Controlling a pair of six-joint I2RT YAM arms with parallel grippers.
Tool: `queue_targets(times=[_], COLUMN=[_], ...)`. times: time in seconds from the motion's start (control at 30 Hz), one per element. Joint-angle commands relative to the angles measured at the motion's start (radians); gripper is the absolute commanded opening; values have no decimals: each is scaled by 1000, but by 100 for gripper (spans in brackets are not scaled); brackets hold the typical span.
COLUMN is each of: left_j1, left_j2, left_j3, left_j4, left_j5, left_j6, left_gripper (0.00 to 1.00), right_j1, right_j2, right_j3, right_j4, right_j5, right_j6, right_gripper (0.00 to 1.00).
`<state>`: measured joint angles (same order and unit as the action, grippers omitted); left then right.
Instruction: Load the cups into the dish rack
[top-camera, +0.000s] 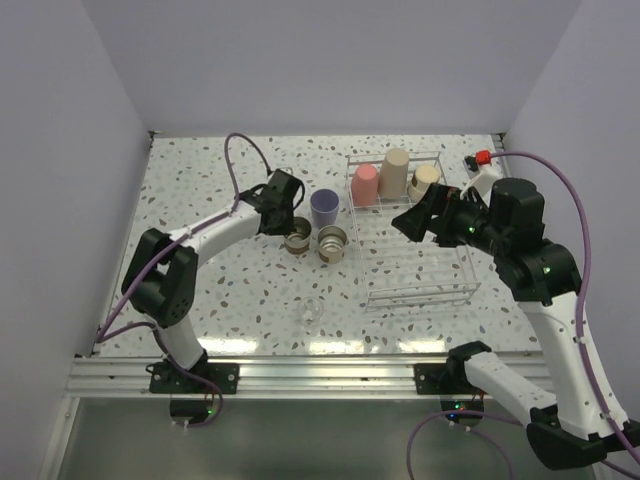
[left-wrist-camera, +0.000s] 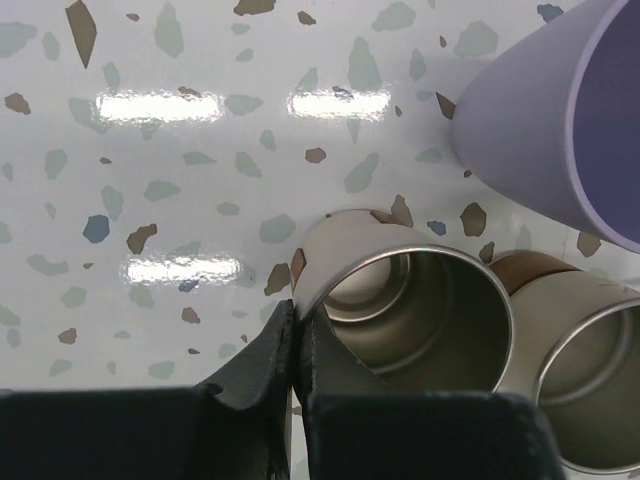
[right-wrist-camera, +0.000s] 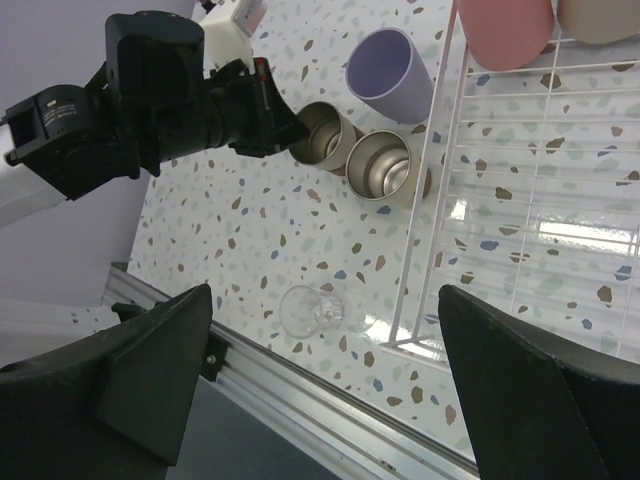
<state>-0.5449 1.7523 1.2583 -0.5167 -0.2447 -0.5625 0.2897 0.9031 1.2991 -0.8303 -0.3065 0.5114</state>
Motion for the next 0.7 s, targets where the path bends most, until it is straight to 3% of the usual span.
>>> queue_targets(times=[0.0, 0.13, 0.33, 0.67], left_j1=[25, 59, 100, 112], left_j2=[-77, -161, -335, -537], left_j3=[24, -29, -140, -195], left_j4=[-2, 7, 133, 194], left_j5=[-44, -45, 128, 240], left_j6=[10, 19, 46, 85], left_gripper=[0, 0, 0, 0], right_j1=[3, 3, 3, 3], right_j2=[2, 7, 3, 14], right_j3=[0, 6, -15, -54], right_j4=[36, 40, 80, 160], right_j5=[-11, -11, -45, -131], right_j6=[-10, -7, 33, 96], right_gripper=[98, 98, 98, 98])
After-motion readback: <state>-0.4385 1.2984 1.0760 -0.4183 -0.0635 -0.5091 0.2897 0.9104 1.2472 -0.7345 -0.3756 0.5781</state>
